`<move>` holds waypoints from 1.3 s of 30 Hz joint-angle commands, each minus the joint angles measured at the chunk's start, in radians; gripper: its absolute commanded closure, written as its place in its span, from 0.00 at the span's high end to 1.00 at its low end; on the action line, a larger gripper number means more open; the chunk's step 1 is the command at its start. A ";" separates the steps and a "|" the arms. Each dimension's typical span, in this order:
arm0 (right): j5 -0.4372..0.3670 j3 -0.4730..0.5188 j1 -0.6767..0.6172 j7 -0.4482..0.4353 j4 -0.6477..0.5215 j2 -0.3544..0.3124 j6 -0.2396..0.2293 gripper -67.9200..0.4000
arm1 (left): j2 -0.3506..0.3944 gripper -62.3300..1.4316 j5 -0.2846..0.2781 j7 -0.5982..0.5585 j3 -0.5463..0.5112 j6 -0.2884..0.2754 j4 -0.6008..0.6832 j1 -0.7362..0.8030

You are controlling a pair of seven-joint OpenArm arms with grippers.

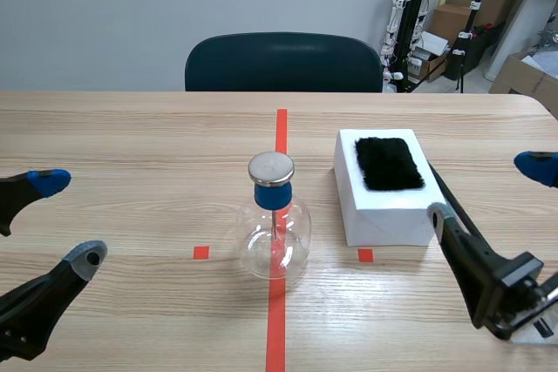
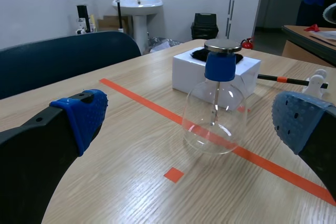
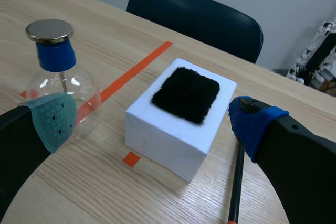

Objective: Do the electroscope experiment. return to the home posture

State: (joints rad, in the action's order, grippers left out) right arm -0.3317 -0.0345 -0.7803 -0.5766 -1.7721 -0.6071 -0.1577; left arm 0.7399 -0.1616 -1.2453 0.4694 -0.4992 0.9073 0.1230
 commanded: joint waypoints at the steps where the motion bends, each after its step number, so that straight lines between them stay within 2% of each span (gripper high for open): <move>1: 0.001 0.019 -0.022 -0.035 -0.005 -0.015 0.000 0.87 | -0.007 1.00 -0.006 -0.011 -0.002 -0.002 0.000 0.015; 12: 0.018 0.081 -0.163 -0.190 -0.005 -0.010 0.000 0.87 | -0.011 1.00 -0.006 -0.008 -0.006 0.015 0.000 0.034; 15: 0.019 0.092 -0.204 -0.235 -0.005 0.008 0.000 0.87 | -0.025 1.00 -0.006 0.057 -0.006 0.019 0.000 0.031; 17: 0.045 0.102 -0.231 -0.279 -0.005 0.024 0.000 0.87 | -0.042 1.00 -0.006 0.112 -0.006 0.044 0.000 0.029; 19: 0.078 0.110 -0.255 -0.314 -0.005 0.043 0.000 0.87 | -0.053 1.00 -0.006 0.120 -0.006 0.061 0.000 0.030; 23: 0.130 0.133 -0.291 -0.365 -0.008 0.088 0.000 0.87 | -0.055 1.00 -0.007 0.045 -0.008 0.068 0.000 0.045; 25: 0.135 0.142 -0.298 -0.364 -0.018 0.101 0.000 0.87 | -0.055 1.00 -0.007 -0.001 -0.024 0.071 0.003 0.069; 27: 0.138 0.148 -0.307 -0.357 -0.040 0.101 0.000 0.87 | -0.055 1.00 -0.006 0.013 -0.057 0.077 0.024 0.104; 33: 0.137 0.165 -0.346 -0.222 -0.159 0.100 0.004 0.87 | -0.055 1.00 -0.006 0.137 -0.197 0.190 0.164 0.242; 39: 0.119 0.166 -0.362 -0.203 -0.198 0.100 0.004 0.87 | -0.055 1.00 -0.006 0.255 -0.346 0.199 0.336 0.388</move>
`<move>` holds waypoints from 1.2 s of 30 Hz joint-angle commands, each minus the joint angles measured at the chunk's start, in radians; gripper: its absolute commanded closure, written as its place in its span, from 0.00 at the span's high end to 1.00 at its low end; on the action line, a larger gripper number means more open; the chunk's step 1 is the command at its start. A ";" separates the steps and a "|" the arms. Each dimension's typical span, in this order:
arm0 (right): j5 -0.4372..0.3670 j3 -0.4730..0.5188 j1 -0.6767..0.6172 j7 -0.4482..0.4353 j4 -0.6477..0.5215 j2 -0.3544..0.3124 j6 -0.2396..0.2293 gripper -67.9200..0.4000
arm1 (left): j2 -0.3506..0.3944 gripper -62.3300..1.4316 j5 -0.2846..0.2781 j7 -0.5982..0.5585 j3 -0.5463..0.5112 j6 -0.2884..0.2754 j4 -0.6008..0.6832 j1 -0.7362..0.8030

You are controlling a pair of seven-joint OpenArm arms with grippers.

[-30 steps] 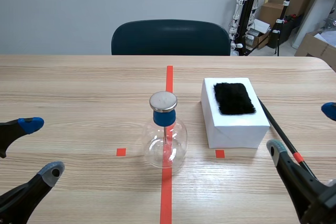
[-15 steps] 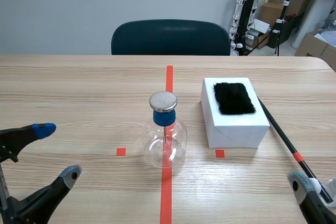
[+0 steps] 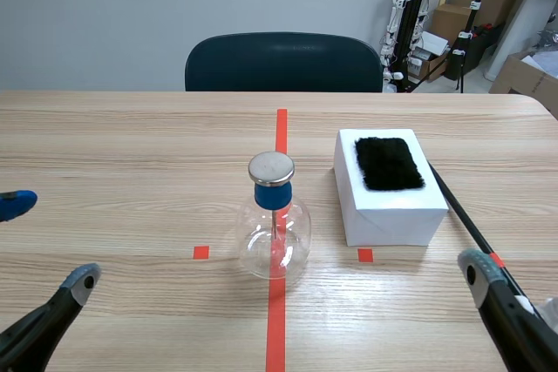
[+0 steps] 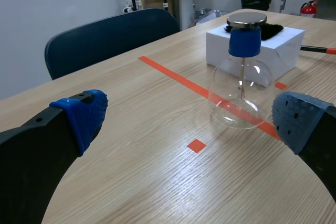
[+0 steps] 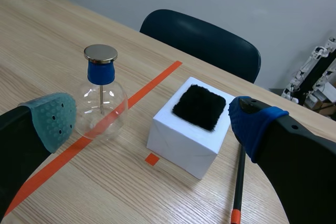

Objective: Do the electroscope experiment. return to the home posture

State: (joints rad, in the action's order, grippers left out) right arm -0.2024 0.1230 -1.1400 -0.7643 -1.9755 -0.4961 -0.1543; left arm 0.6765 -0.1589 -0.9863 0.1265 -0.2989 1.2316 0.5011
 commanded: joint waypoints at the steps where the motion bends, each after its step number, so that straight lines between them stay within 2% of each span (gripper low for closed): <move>1: -0.011 0.008 -0.002 -0.014 0.005 -0.011 0.000 0.87 | 0.008 1.00 -0.009 0.013 -0.020 -0.001 0.033 0.030; 7: -0.022 0.008 -0.002 -0.008 0.005 -0.011 0.000 0.87 | 0.008 1.00 -0.009 0.076 -0.066 0.006 0.128 0.122; 10: -0.013 0.008 -0.002 -0.008 0.005 -0.011 -0.005 0.87 | 0.008 1.00 -0.009 0.101 -0.070 0.045 0.187 0.171; 15: 0.124 0.008 -0.002 -0.008 0.005 -0.011 -0.030 0.87 | 0.005 1.00 -0.009 0.124 -0.072 0.096 0.297 0.254; 21: 0.154 0.008 -0.002 -0.027 0.005 -0.011 -0.031 0.87 | -0.078 1.00 -0.008 0.154 -0.128 0.106 0.389 0.334; 26: 0.177 0.008 -0.002 -0.039 0.005 -0.011 -0.031 0.87 | -0.156 1.00 0.032 0.200 -0.177 0.106 0.429 0.377; 33: 0.176 0.008 -0.002 -0.039 0.005 -0.011 -0.031 0.87 | -0.225 1.00 0.146 0.204 -0.195 0.106 0.467 0.423; 36: 0.176 0.008 -0.002 -0.039 0.005 -0.010 -0.031 0.87 | -0.244 1.00 0.149 0.231 -0.195 0.106 0.472 0.424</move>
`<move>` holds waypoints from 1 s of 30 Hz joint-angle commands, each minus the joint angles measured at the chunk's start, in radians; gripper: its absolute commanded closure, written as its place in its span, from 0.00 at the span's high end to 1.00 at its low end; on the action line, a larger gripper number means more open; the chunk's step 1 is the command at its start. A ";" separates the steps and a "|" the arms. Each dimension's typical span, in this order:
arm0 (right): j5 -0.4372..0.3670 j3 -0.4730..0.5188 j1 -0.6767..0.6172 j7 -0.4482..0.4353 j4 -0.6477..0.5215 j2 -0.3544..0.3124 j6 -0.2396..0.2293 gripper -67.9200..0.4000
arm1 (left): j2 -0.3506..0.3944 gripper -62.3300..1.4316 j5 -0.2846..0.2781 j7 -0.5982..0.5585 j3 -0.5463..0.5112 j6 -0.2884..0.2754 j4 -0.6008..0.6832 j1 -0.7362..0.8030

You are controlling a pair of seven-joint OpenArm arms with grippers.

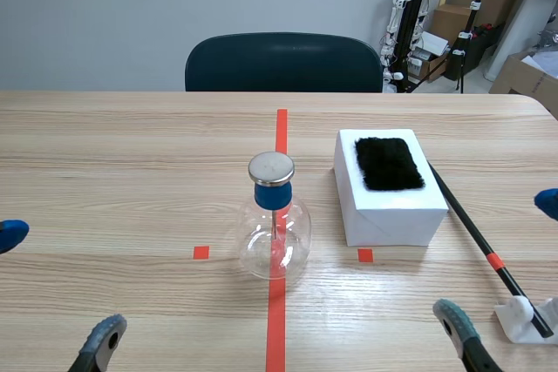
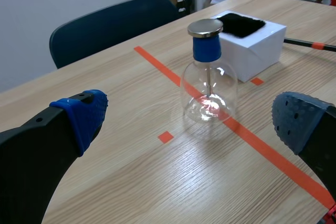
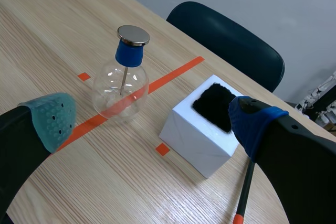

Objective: Do the electroscope experiment. return to the home posture

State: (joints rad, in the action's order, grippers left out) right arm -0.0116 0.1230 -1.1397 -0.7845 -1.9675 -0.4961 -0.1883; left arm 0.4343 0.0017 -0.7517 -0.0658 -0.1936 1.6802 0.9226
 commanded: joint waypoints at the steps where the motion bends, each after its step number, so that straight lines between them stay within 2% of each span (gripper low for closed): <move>1: -0.014 0.008 -0.002 -0.018 -0.003 -0.010 0.003 0.87 | -0.002 1.00 -0.011 0.003 -0.003 0.000 0.024 0.002; 30: -0.014 0.008 -0.002 -0.018 -0.003 -0.010 0.003 0.87 | -0.002 1.00 -0.012 0.024 -0.003 0.001 0.024 -0.006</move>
